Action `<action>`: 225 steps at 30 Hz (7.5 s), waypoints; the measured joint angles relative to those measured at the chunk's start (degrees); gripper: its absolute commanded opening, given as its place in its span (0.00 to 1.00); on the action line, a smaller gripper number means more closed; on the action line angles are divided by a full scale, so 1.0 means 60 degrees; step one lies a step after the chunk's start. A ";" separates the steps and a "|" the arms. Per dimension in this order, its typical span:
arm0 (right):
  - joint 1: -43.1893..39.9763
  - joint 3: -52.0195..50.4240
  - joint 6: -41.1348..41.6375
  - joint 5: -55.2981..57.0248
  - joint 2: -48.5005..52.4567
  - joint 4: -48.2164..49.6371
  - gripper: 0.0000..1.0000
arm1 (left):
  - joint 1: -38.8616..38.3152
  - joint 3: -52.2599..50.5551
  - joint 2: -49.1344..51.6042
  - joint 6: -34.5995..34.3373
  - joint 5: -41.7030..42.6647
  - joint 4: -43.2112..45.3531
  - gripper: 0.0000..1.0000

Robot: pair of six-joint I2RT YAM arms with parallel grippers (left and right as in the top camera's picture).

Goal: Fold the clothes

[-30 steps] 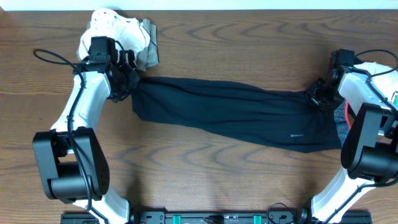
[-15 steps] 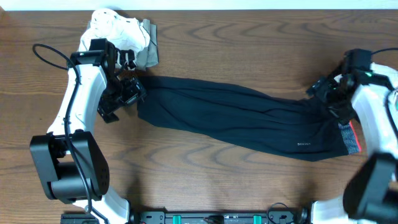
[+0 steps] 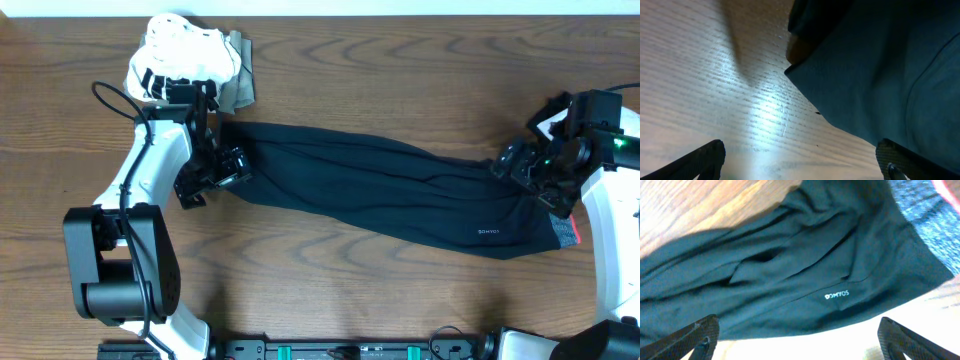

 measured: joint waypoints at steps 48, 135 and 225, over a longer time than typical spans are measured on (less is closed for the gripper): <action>0.0780 -0.0007 -0.1650 -0.1373 0.0000 -0.0663 0.99 | 0.0000 -0.0619 0.1013 0.0306 0.0306 0.0408 0.10; -0.2911 -0.3242 0.2499 0.1271 0.0011 0.0852 0.99 | 0.0255 -0.3042 -0.5723 -0.3078 -0.0328 -0.2310 0.98; -0.4146 -0.4710 0.3082 0.0951 0.0142 0.3927 0.99 | 0.0255 -0.6940 -0.4827 -0.9202 -0.0987 0.2506 0.99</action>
